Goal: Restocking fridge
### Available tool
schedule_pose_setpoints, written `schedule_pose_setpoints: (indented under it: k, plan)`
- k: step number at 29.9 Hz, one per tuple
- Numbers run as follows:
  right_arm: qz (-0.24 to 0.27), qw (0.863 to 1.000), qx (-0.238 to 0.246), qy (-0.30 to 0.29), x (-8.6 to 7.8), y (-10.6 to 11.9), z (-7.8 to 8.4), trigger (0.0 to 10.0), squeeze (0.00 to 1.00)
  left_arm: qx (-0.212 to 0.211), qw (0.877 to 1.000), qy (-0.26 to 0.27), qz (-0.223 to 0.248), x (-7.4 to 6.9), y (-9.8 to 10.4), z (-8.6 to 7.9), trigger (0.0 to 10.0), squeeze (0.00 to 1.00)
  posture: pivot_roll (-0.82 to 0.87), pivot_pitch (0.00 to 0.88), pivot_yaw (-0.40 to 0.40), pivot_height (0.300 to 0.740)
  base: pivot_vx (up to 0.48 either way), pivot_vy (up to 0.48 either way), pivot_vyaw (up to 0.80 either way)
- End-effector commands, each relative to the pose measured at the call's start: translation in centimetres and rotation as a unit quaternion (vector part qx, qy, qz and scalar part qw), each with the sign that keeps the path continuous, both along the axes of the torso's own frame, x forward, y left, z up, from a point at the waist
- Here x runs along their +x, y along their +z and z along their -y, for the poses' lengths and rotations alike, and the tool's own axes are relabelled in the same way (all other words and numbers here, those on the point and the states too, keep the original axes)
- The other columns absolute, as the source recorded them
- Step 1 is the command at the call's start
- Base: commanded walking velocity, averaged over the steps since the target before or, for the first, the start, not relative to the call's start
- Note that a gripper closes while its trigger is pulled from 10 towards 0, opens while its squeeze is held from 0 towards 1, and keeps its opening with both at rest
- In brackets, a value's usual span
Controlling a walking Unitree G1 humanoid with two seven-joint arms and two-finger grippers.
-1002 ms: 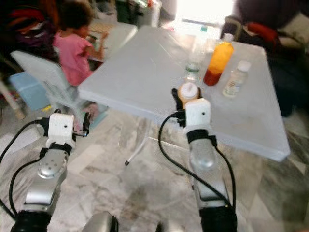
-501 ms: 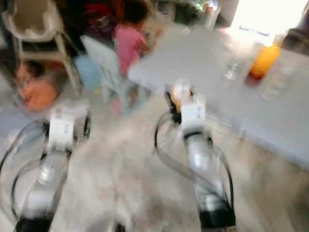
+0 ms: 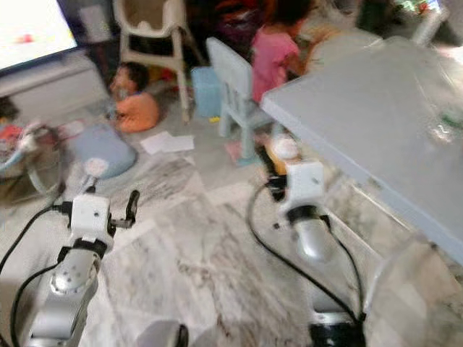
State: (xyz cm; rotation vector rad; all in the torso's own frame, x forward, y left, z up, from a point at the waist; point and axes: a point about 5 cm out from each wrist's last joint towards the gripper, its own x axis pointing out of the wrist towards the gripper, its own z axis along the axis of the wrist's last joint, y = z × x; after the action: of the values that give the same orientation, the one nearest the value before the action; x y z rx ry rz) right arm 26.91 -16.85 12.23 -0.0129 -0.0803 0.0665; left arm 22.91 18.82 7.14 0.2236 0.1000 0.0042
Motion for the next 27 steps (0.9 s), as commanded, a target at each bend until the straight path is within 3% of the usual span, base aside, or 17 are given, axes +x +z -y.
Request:
schedule_pose_setpoints:
  k: [1,19,27]
  plan:
    - [0.011,1.0,0.025,0.01,0.1,0.7,-0.3,10.0,0.0,-0.003,1.0,0.007,0.01,-0.2,0.6,-0.5,10.0,0.0,0.08,0.0,-0.024,0.74,0.0,0.0,0.8]
    - [0.007,0.995,0.065,0.076,1.7,0.7,-2.6,10.0,0.0,-0.022,0.999,0.037,0.012,-0.5,0.5,-0.4,10.0,0.0,0.14,0.0,-0.062,0.74,0.0,0.0,0.8]
    - [0.006,0.993,0.069,0.099,2.2,0.6,-3.7,10.0,0.0,-0.015,0.998,0.05,0.028,0.6,0.7,-0.3,10.0,0.0,0.17,0.0,-0.101,0.74,0.0,0.0,0.8]
